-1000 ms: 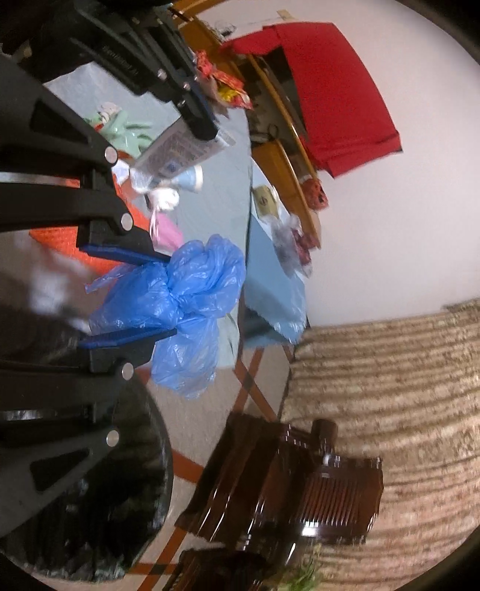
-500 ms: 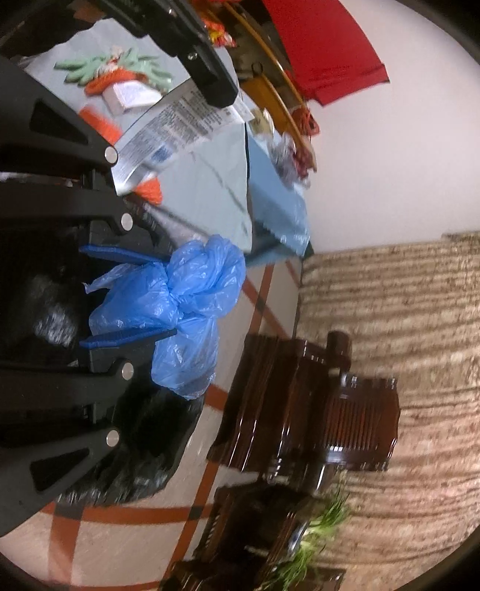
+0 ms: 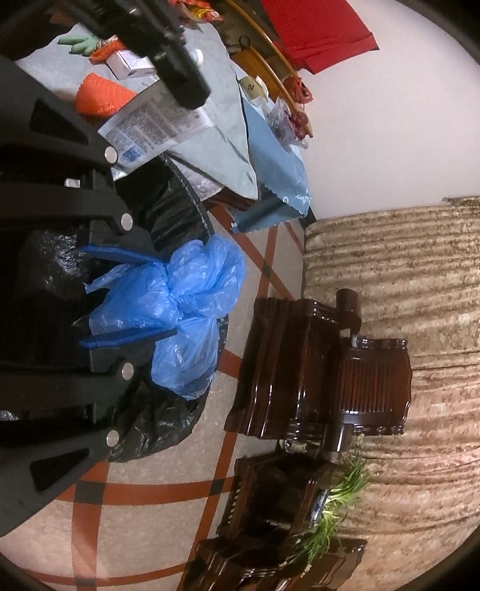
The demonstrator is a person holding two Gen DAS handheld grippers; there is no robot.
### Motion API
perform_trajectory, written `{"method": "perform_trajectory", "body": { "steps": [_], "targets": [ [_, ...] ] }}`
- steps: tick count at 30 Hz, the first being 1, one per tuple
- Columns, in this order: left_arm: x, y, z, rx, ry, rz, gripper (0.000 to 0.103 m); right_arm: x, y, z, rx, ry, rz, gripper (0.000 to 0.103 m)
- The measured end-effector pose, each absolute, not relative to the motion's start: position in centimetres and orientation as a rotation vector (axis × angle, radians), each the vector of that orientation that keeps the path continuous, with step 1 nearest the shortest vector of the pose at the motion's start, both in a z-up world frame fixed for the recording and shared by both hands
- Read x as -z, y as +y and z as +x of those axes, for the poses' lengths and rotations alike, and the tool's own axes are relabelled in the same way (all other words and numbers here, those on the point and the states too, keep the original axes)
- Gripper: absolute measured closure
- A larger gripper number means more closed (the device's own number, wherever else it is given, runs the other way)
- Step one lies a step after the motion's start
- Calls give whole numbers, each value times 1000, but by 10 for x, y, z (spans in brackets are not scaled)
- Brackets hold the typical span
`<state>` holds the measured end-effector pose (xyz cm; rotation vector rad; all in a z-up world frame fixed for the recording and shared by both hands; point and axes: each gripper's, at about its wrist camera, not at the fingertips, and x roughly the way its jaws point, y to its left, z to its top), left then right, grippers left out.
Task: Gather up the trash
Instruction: 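Carry both held items over the trash bin and open both tools, then move both tools back over the table, right toward the orange mesh pad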
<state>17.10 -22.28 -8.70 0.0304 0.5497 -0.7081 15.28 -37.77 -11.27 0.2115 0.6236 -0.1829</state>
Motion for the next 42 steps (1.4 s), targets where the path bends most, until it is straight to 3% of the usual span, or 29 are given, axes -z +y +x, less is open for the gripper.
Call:
{"method": "perform_trajectory", "body": {
  "steps": [3, 4, 5, 7, 8, 12, 17, 32, 42],
  "targets": [
    [100, -222, 175, 732, 600, 40, 86, 117, -380, 150, 200, 631, 201, 56],
    [102, -219, 177, 734, 610, 35, 70, 117, -380, 149, 204, 630, 196, 47],
    [103, -212, 177, 730, 611, 24, 63, 116, -380, 147, 207, 624, 192, 44],
    [102, -198, 177, 708, 601, 26, 59, 113, -378, 145, 211, 614, 183, 34],
    [102, -189, 176, 688, 592, 37, 50, 113, -376, 145, 215, 609, 180, 30],
    [97, -148, 170, 580, 546, 80, 33, 105, -369, 144, 211, 577, 180, 12],
    [84, -92, 172, 427, 539, 64, 16, 102, -349, 148, 181, 559, 194, 6],
    [72, 16, 162, 170, 553, 37, 14, 111, -216, 182, -102, 622, 128, 7],
    [83, 57, 157, 78, 568, 51, 14, 140, -148, 204, -203, 710, 25, 17]
  ]
}}
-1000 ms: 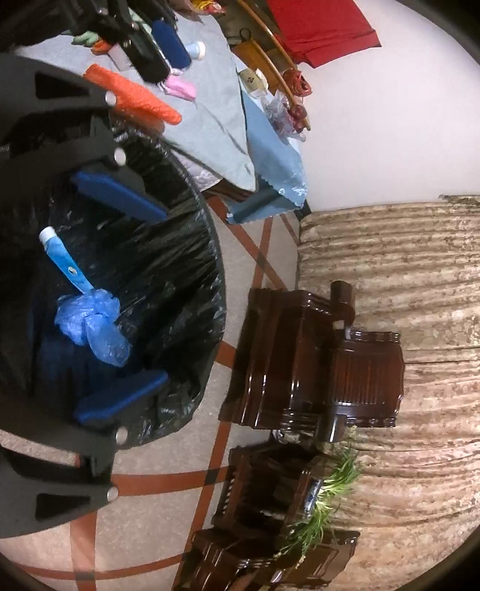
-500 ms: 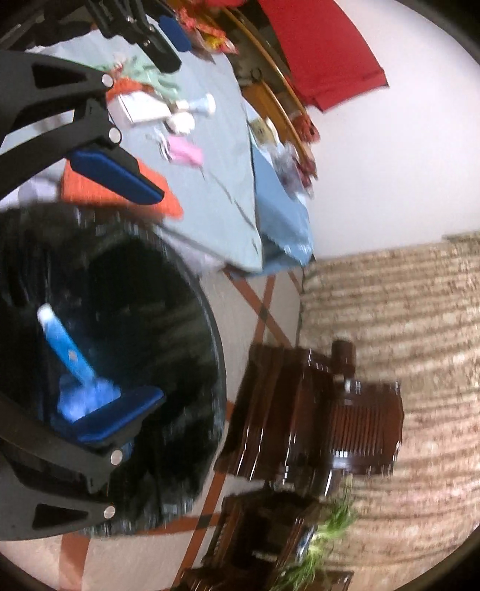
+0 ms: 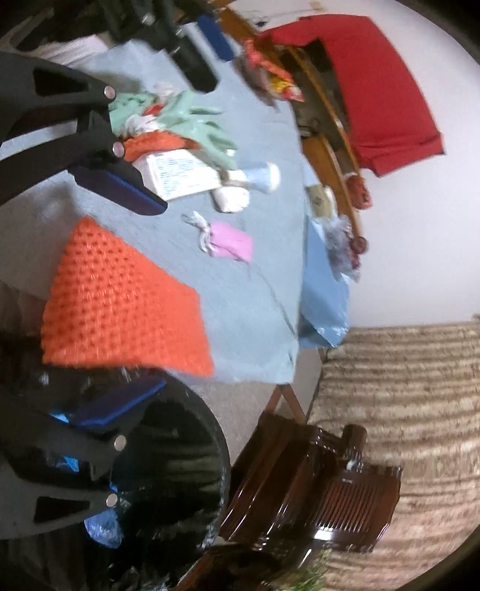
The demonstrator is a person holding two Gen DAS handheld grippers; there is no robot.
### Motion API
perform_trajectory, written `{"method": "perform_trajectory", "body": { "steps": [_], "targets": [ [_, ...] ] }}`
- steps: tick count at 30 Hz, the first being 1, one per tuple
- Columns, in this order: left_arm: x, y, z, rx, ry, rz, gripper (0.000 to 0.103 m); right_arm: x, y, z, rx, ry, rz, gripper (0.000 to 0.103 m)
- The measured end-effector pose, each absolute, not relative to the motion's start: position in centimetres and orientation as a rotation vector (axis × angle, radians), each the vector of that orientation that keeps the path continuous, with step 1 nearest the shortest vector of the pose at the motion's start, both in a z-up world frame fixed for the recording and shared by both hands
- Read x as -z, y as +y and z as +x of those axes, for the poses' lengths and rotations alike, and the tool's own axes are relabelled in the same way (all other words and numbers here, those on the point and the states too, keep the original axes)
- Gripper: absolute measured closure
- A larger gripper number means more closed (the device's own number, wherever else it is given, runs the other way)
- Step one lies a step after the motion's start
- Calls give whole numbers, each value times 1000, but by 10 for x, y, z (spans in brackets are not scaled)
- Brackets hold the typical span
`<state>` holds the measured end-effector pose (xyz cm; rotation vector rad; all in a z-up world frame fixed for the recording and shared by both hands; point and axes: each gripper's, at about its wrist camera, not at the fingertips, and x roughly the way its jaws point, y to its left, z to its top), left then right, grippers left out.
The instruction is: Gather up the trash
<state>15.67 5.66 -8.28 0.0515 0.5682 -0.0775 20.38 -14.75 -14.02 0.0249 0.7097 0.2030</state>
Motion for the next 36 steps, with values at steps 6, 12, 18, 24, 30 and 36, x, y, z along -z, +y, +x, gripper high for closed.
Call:
{"method": "perform_trajectory", "body": {
  "steps": [6, 12, 18, 24, 30, 36],
  "targets": [
    [95, 67, 156, 60, 592, 53, 14, 169, -132, 212, -206, 794, -3, 18],
    [107, 71, 157, 56, 617, 45, 14, 187, -124, 213, -198, 827, -35, 32],
    [118, 71, 156, 54, 634, 46, 14, 192, -121, 212, -188, 825, -90, 63],
    [123, 70, 156, 52, 645, 47, 14, 183, -121, 213, -245, 816, -60, 95],
    [133, 75, 171, 51, 679, 44, 24, 166, -126, 215, -288, 774, 6, 95],
    [144, 80, 187, 34, 725, 36, 47, 160, -120, 220, -316, 771, -1, 95]
  ]
}}
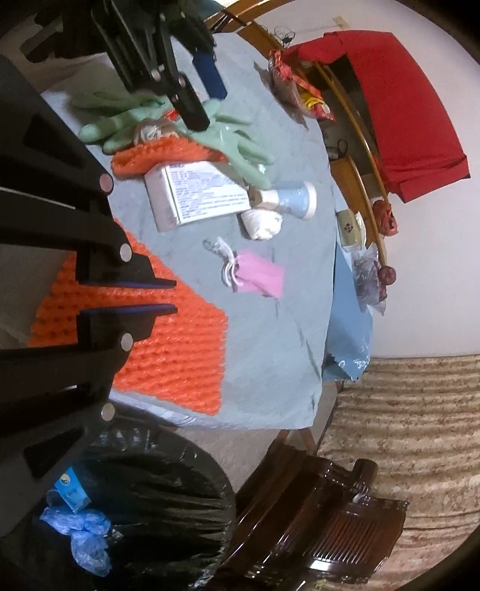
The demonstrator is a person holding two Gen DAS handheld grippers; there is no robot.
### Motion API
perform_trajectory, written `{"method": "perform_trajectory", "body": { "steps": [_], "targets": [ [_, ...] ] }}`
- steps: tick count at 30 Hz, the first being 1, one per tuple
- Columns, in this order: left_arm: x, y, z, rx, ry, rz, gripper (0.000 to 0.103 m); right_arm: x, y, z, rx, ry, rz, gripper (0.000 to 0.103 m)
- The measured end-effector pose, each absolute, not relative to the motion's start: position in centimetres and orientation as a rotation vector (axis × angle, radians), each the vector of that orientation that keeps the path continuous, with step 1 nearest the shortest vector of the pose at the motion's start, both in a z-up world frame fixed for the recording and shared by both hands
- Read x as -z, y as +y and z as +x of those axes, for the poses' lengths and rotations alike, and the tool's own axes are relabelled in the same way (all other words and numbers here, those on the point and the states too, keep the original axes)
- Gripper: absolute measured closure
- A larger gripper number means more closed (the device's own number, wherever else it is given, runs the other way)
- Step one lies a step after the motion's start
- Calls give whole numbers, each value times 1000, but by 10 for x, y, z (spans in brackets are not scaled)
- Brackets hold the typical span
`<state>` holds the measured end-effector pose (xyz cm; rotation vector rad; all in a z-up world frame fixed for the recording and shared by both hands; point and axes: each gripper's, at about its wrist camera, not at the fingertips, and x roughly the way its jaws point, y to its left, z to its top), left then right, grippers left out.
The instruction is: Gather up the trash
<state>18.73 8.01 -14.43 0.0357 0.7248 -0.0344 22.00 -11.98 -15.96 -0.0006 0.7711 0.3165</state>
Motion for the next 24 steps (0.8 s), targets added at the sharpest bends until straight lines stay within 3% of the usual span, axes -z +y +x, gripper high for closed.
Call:
{"method": "perform_trajectory", "body": {
  "steps": [2, 4, 6, 8, 10, 14, 17, 20, 22, 24],
  "targets": [
    [145, 83, 189, 27, 729, 31, 53, 160, -119, 221, -316, 782, -8, 91],
    [145, 82, 190, 23, 729, 32, 55, 161, -118, 221, -301, 793, -15, 65],
    [145, 81, 191, 21, 729, 38, 55, 164, -117, 220, -295, 800, -17, 55],
    [145, 79, 190, 22, 728, 45, 50, 170, -113, 219, -299, 822, -30, 50],
    [146, 79, 190, 24, 727, 42, 44, 177, -110, 217, -291, 839, -40, 35],
    [148, 79, 193, 23, 732, 41, 39, 192, -105, 220, -280, 863, -52, 30],
    [149, 79, 193, 21, 732, 40, 43, 198, -100, 220, -261, 849, -77, 31],
    [149, 80, 194, 8, 729, 38, 55, 199, -97, 218, -259, 827, -111, 46],
    [149, 81, 194, 7, 728, 36, 58, 195, -100, 218, -265, 822, -97, 70],
    [148, 80, 192, 1, 724, 39, 62, 192, -106, 221, -279, 836, -70, 84]
  ]
}}
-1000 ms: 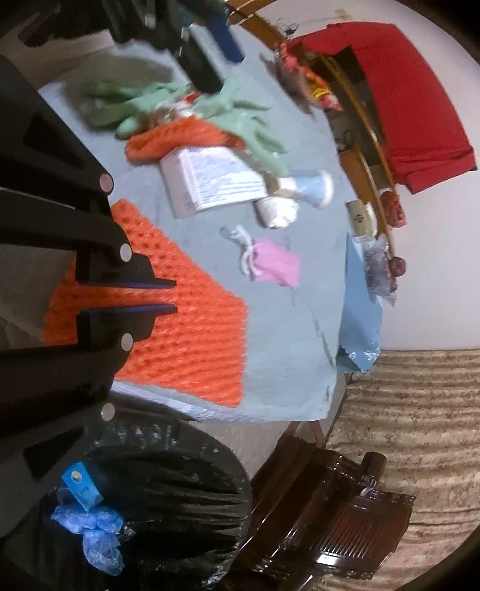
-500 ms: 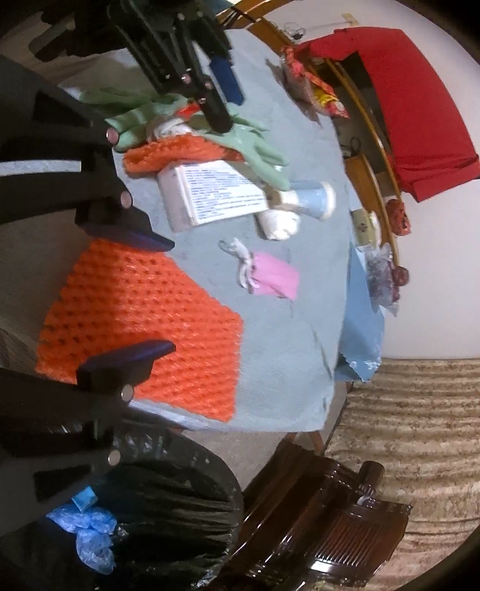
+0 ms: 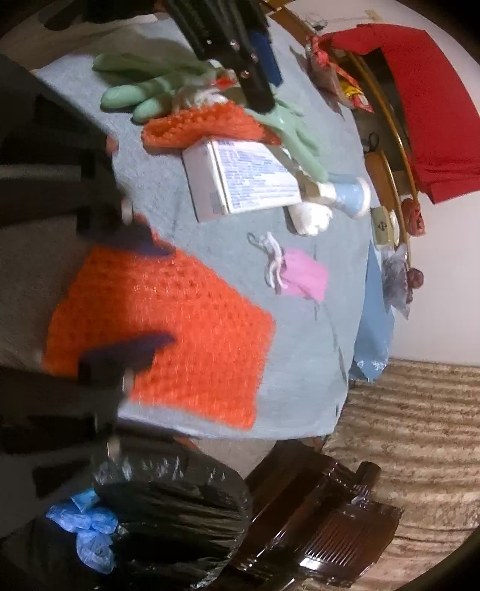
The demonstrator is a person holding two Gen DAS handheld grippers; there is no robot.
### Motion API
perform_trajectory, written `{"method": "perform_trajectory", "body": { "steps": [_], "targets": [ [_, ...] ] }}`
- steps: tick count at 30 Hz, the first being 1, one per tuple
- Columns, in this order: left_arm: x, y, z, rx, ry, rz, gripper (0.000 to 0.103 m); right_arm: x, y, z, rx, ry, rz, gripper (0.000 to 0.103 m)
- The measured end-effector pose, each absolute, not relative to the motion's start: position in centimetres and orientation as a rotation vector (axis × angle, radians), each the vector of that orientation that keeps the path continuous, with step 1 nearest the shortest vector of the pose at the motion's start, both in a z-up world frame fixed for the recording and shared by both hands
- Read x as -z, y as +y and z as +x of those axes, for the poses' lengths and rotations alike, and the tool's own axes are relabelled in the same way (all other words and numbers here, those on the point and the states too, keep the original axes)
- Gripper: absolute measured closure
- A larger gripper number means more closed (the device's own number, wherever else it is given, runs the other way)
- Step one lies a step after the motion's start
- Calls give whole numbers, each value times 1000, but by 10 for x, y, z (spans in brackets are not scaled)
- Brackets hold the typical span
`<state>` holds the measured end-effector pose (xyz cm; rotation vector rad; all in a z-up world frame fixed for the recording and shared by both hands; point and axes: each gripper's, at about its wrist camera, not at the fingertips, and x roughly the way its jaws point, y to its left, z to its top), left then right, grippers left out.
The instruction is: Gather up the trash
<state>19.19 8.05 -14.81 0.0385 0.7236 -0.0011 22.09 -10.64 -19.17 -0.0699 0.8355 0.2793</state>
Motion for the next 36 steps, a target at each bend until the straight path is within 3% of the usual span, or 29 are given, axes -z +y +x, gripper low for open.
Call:
{"method": "perform_trajectory", "body": {
  "steps": [3, 5, 10, 19, 28, 30, 32, 36],
  "targets": [
    [145, 80, 189, -3, 714, 33, 68, 185, -113, 221, -307, 837, -12, 89],
    [139, 81, 186, -5, 700, 27, 82, 176, -114, 218, -324, 813, 4, 89],
    [122, 82, 182, 18, 666, 10, 103, 145, -118, 215, -355, 741, 49, 89],
    [97, 76, 174, 47, 599, 8, 103, 107, -120, 206, -382, 658, 66, 89],
    [91, 75, 161, 65, 593, 10, 102, 109, -123, 204, -377, 677, 61, 89],
    [97, 77, 164, 44, 618, 17, 92, 115, -120, 204, -377, 691, 56, 89],
    [106, 82, 168, 19, 646, 2, 69, 120, -118, 206, -380, 706, 56, 89],
    [117, 92, 178, -25, 675, 1, 62, 128, -115, 213, -384, 725, 45, 89]
  ]
}}
